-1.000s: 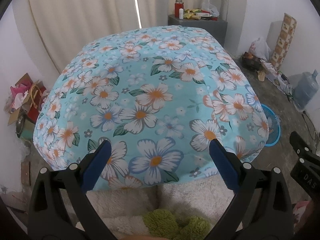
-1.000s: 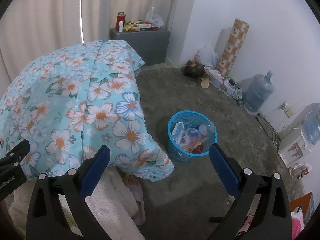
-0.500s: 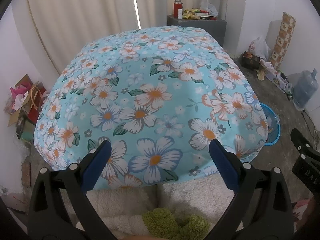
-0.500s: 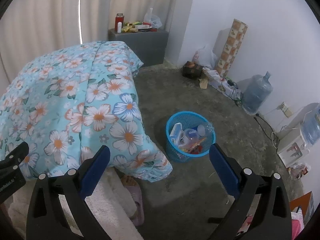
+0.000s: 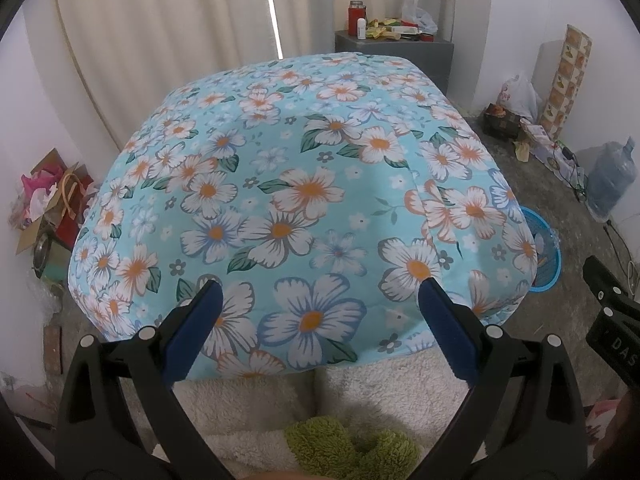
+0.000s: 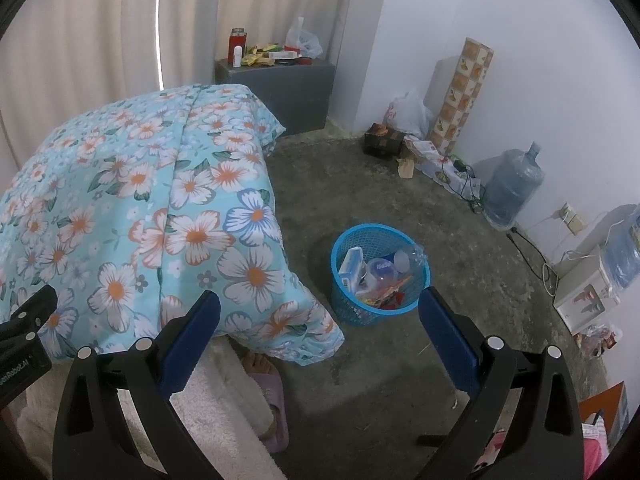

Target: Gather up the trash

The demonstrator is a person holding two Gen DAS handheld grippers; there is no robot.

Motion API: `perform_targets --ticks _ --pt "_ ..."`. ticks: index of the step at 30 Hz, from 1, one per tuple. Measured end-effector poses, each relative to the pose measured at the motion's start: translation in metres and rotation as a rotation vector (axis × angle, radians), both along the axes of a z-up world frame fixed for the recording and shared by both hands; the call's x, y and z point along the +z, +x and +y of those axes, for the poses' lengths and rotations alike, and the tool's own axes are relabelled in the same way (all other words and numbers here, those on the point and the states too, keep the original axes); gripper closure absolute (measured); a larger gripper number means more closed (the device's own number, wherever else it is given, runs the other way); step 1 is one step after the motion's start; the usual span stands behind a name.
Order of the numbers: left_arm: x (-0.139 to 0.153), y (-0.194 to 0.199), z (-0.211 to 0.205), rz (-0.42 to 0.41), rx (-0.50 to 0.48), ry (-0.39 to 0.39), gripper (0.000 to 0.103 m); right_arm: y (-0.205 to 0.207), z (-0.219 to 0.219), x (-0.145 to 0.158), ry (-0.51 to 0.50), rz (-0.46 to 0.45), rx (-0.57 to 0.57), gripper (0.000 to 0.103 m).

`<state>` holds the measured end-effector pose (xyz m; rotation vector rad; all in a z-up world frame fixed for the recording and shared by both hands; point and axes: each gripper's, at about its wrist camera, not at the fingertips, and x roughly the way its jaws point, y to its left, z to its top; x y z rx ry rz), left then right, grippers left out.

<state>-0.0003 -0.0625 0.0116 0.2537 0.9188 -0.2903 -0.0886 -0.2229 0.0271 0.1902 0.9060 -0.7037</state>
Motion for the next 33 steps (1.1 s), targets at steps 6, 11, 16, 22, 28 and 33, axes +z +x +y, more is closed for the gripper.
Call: perform_targets --ticks 6,11,16,22,28,33 --pt "0.0004 -0.0006 -0.0007 0.002 0.001 -0.001 0.009 0.0002 0.0000 0.0011 -0.006 -0.002 -0.001 0.007" --pt "0.0006 -0.0005 -0.0003 0.000 0.001 -0.001 0.009 0.0002 -0.0004 0.0004 -0.002 -0.002 -0.003 0.007" --pt "0.0017 -0.0002 0.0010 -0.004 0.002 -0.003 0.009 0.0004 0.0012 0.0003 -0.004 -0.002 -0.002 0.007" --pt "0.0017 -0.0005 0.0010 -0.004 0.002 -0.003 0.009 0.0016 0.0012 0.0017 -0.007 -0.002 -0.003 0.007" --pt "0.0016 -0.0003 0.0014 -0.003 0.002 -0.002 0.009 0.0017 0.0026 0.0015 -0.008 -0.002 -0.004 0.007" --pt "0.0015 0.0000 0.0017 -0.005 0.002 -0.002 0.009 0.0017 0.0025 0.0016 -0.008 -0.002 -0.003 0.007"
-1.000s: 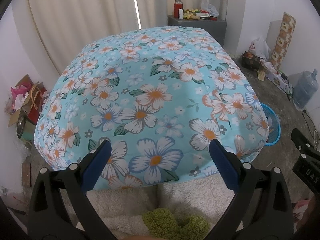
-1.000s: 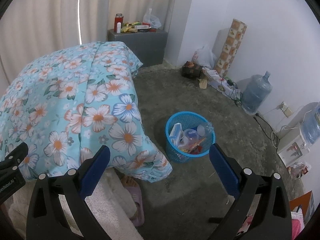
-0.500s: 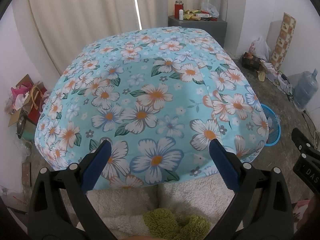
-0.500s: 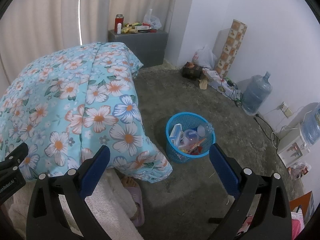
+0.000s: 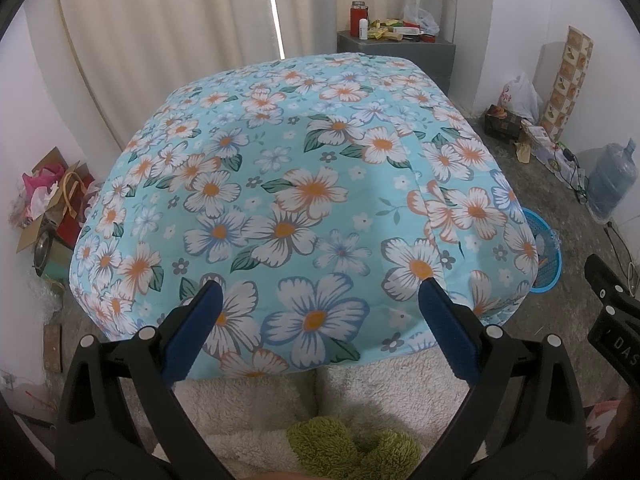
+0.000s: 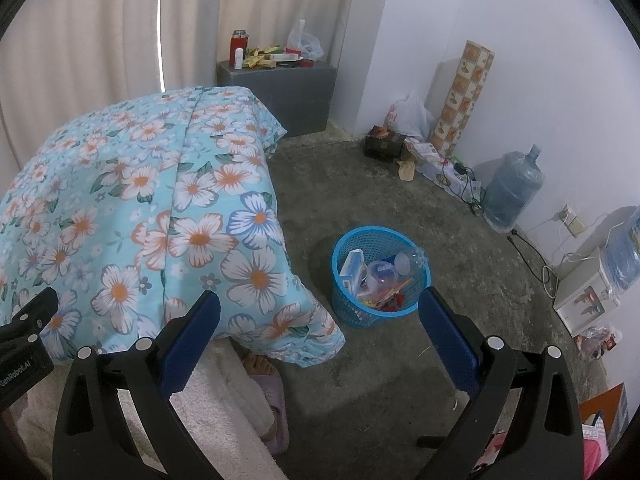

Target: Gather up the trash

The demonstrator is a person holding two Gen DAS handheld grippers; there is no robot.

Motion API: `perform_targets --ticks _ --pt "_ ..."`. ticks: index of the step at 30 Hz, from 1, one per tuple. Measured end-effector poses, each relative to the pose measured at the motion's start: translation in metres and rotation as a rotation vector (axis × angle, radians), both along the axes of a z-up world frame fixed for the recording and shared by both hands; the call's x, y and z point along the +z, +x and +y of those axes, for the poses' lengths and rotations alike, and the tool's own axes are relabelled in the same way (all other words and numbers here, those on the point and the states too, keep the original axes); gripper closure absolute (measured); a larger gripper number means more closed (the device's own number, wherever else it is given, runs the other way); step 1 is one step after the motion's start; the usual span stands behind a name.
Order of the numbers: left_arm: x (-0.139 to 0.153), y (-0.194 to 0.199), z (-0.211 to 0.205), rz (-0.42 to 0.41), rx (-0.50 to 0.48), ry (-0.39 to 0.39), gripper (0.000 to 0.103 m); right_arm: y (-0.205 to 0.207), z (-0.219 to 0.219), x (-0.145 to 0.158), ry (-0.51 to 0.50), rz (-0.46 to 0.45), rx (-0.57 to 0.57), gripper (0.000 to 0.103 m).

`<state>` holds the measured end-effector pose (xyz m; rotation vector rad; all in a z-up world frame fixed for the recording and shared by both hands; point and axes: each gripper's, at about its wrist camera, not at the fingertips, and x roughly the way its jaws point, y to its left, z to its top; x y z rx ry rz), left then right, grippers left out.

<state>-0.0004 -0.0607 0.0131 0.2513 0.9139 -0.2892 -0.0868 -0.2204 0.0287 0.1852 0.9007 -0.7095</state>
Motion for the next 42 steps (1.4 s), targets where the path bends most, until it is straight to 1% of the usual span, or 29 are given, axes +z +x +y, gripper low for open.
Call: perform_targets --ticks 42 --pt "0.0018 0.0012 0.0018 0.007 -0.004 -0.002 0.009 0.0002 0.0013 -0.0004 -0.002 -0.001 -0.009 0.007"
